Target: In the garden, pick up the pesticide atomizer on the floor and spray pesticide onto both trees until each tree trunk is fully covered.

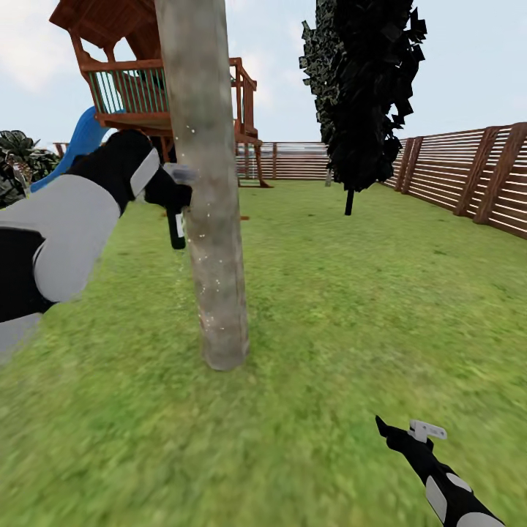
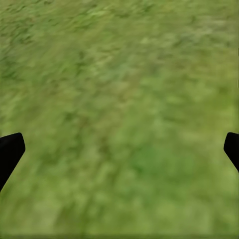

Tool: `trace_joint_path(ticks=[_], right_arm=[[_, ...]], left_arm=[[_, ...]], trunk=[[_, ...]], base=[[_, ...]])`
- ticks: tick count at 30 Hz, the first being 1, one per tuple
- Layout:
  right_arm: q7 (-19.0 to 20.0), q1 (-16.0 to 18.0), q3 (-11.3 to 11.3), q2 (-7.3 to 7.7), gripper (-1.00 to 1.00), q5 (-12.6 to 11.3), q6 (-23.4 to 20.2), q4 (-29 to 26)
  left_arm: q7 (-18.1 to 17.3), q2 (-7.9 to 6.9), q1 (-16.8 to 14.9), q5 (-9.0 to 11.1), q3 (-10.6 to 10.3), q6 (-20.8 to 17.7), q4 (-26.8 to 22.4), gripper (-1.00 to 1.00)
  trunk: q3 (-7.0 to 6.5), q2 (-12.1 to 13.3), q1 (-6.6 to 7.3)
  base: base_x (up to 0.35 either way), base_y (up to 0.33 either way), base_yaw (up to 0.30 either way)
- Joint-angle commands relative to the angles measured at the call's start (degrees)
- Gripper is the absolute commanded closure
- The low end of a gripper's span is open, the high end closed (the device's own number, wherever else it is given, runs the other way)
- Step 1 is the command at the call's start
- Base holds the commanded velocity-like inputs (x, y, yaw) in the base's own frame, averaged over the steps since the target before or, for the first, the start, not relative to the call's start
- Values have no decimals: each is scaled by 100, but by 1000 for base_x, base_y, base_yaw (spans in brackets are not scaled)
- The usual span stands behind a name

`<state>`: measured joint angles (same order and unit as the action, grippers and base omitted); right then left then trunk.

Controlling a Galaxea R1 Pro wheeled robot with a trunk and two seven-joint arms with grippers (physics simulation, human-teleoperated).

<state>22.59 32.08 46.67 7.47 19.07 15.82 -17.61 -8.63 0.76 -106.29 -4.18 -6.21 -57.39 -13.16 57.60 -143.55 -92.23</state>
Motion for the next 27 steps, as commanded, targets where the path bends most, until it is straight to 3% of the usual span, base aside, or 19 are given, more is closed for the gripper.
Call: trace_joint_path(ticks=[1, 3, 8, 18, 22, 27], right_arm=[[0, 0, 0, 0, -100, 0, 0, 1], [0, 0, 0, 0, -100, 0, 0, 1], [0, 0, 0, 0, -100, 5, 0, 3], [0, 0, 0, 0, -100, 2, -1, 1], [0, 0, 0, 0, -100, 2, 0, 2], [0, 0, 0, 0, -100, 8, -3, 3]], left_arm=[[-2, 6, -193, -4, -3, 0, 130, 100], [0, 18, -545, -4, -3, 0, 330, 100], [-5, 158, -1058, -4, -3, 0, 383, 100], [-4, 194, -1144, -4, -18, 9, 1158, 100], [0, 189, -1050, -2, -12, 21, 1213, 100], [1, 186, -75, -4, -12, 55, 1213, 100]], trunk=[[1, 1, -1], [1, 1, -1], [1, 1, -1], [1, 1, -1], [1, 1, -1], [1, 1, -1]], base=[[0, 0, 0], [0, 0, 0], [0, 0, 0], [0, 0, 0], [0, 0, 0], [0, 0, 0]])
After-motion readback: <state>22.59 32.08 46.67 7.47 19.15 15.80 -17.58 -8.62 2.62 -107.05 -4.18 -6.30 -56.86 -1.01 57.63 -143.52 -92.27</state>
